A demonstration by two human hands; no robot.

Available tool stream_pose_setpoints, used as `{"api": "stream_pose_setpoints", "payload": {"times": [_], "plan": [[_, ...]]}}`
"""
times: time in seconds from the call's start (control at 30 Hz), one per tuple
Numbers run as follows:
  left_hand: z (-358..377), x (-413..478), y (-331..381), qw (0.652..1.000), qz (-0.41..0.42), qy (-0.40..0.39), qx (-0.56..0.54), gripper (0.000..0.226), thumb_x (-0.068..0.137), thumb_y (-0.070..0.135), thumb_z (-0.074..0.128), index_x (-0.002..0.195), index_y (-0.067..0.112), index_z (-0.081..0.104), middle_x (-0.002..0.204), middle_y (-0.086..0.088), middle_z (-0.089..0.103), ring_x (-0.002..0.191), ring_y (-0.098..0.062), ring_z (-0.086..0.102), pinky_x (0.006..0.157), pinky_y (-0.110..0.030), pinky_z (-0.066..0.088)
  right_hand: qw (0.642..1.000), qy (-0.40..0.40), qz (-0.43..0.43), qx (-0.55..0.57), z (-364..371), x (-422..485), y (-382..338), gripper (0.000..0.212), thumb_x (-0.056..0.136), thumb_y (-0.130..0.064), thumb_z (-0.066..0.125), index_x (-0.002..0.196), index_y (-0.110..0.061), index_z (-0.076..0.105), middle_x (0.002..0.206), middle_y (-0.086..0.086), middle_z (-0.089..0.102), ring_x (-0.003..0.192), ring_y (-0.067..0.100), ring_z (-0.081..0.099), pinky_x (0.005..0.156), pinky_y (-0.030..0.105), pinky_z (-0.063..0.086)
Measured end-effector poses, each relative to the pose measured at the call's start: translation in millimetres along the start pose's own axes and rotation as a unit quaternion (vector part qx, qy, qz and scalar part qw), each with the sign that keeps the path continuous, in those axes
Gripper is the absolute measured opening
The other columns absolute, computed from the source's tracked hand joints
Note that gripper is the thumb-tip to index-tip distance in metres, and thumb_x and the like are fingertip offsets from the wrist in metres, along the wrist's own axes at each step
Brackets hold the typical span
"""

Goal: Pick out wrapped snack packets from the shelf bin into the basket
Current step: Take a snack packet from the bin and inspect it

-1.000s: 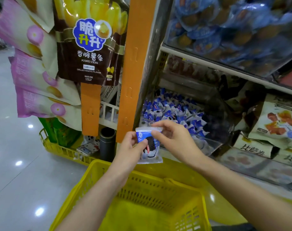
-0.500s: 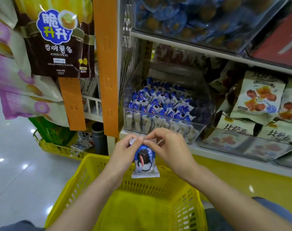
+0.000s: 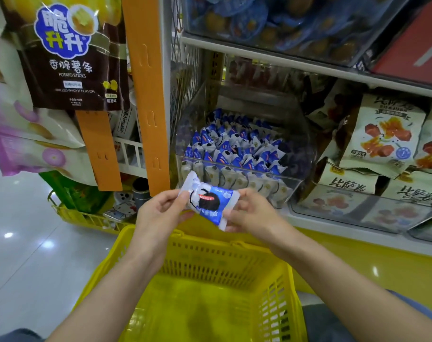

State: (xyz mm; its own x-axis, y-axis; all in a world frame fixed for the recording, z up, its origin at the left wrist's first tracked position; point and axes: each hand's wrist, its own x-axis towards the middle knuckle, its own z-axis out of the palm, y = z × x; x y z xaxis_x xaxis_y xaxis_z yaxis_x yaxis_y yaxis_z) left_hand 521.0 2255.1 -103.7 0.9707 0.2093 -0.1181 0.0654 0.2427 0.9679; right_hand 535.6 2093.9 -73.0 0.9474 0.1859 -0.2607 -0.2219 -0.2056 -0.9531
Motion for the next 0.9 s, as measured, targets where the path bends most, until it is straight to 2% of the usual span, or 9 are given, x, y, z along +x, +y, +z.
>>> {"api": "stream_pose_setpoints", "payload": {"times": [0.1, 0.2, 0.3, 0.4, 0.47, 0.57, 0.67, 0.8, 0.9], "plan": [[-1, -1, -1, 1.000, 0.000, -0.013, -0.014, 0.017, 0.091, 0.019, 0.055, 0.089, 0.010, 0.068, 0.083, 0.000, 0.072, 0.079, -0.008, 0.066, 0.065, -0.018, 0.054, 0.998, -0.022, 0.012, -0.051, 3, 1, 5, 0.024, 0.089, 0.002, 0.053, 0.093, -0.019, 0.041, 0.103, 0.010, 0.058, 0.071, 0.012, 0.063, 0.063, 0.022, 0.057], [-3, -1, -2, 0.995, 0.057, -0.009, 0.077, 0.015, 0.091, 0.018, 0.055, 0.083, 0.014, 0.067, 0.077, 0.006, 0.070, 0.077, -0.006, 0.064, 0.071, -0.020, 0.051, 0.972, -0.033, -0.045, -0.230, 1, 2, 8, 0.040, 0.085, -0.008, 0.064, 0.116, -0.020, 0.042, 0.111, -0.001, 0.053, 0.100, 0.014, 0.057, 0.086, 0.028, 0.052], [-3, -2, -1, 0.968, 0.143, -0.030, 0.202, 0.017, 0.090, 0.017, 0.059, 0.073, 0.021, 0.063, 0.064, 0.015, 0.062, 0.064, -0.001, 0.054, 0.063, -0.015, 0.043, 0.960, -0.034, -0.136, -0.241, 6, 1, 10, 0.049, 0.083, -0.023, 0.068, 0.126, -0.021, 0.046, 0.118, -0.004, 0.055, 0.110, 0.007, 0.053, 0.095, 0.023, 0.044], [1, -7, -1, 0.956, 0.157, -0.061, 0.241, 0.017, 0.088, 0.019, 0.060, 0.073, 0.024, 0.063, 0.069, 0.011, 0.064, 0.068, -0.007, 0.059, 0.065, -0.026, 0.047, 0.960, 0.004, -0.201, -0.196, 9, 1, 9, 0.009, 0.086, -0.024, 0.063, 0.095, -0.026, 0.063, 0.086, -0.009, 0.067, 0.084, 0.002, 0.062, 0.077, 0.019, 0.050], [3, -10, -1, 0.948, 0.166, -0.070, 0.263, 0.015, 0.088, 0.021, 0.060, 0.074, 0.025, 0.064, 0.072, 0.007, 0.065, 0.071, -0.010, 0.060, 0.067, -0.032, 0.048, 0.947, 0.030, -0.229, -0.223, 8, 1, 10, 0.008, 0.086, -0.026, 0.063, 0.080, -0.031, 0.061, 0.074, -0.011, 0.065, 0.073, 0.001, 0.061, 0.067, 0.017, 0.049], [3, -10, 0, 0.954, 0.146, -0.079, 0.250, 0.015, 0.088, 0.020, 0.059, 0.074, 0.021, 0.064, 0.073, 0.001, 0.064, 0.075, -0.022, 0.059, 0.070, -0.039, 0.047, 0.883, 0.056, -0.317, -0.342, 8, -1, 11, 0.006, 0.088, -0.028, 0.060, 0.084, -0.024, 0.060, 0.079, -0.009, 0.059, 0.074, 0.006, 0.057, 0.068, 0.029, 0.051], [4, -8, 0, 0.962, 0.121, -0.092, 0.225, 0.014, 0.089, 0.016, 0.058, 0.076, 0.020, 0.063, 0.071, 0.008, 0.064, 0.073, -0.010, 0.058, 0.071, -0.028, 0.048, 0.819, 0.084, -0.379, -0.423, 6, -2, 11, 0.009, 0.089, -0.029, 0.058, 0.087, -0.020, 0.060, 0.081, -0.009, 0.058, 0.075, 0.007, 0.056, 0.063, 0.032, 0.051], [2, -6, -5, 0.952, 0.149, -0.023, 0.266, 0.010, 0.087, 0.021, 0.062, 0.083, 0.024, 0.054, 0.079, 0.008, 0.058, 0.072, -0.002, 0.054, 0.064, -0.013, 0.043, 0.860, 0.133, -0.358, -0.339, 4, -2, 8, 0.005, 0.090, -0.024, 0.057, 0.088, -0.020, 0.060, 0.083, -0.010, 0.058, 0.077, 0.006, 0.056, 0.067, 0.030, 0.052], [1, -3, -6, 0.961, 0.081, -0.030, 0.263, 0.021, 0.095, 0.025, 0.049, 0.078, 0.021, 0.060, 0.072, 0.001, 0.060, 0.065, -0.012, 0.055, 0.065, -0.024, 0.046, 0.892, 0.143, -0.344, -0.257, 4, 1, 5, 0.002, 0.090, -0.019, 0.057, 0.090, -0.018, 0.059, 0.086, -0.008, 0.058, 0.082, 0.004, 0.056, 0.072, 0.022, 0.050]]}}
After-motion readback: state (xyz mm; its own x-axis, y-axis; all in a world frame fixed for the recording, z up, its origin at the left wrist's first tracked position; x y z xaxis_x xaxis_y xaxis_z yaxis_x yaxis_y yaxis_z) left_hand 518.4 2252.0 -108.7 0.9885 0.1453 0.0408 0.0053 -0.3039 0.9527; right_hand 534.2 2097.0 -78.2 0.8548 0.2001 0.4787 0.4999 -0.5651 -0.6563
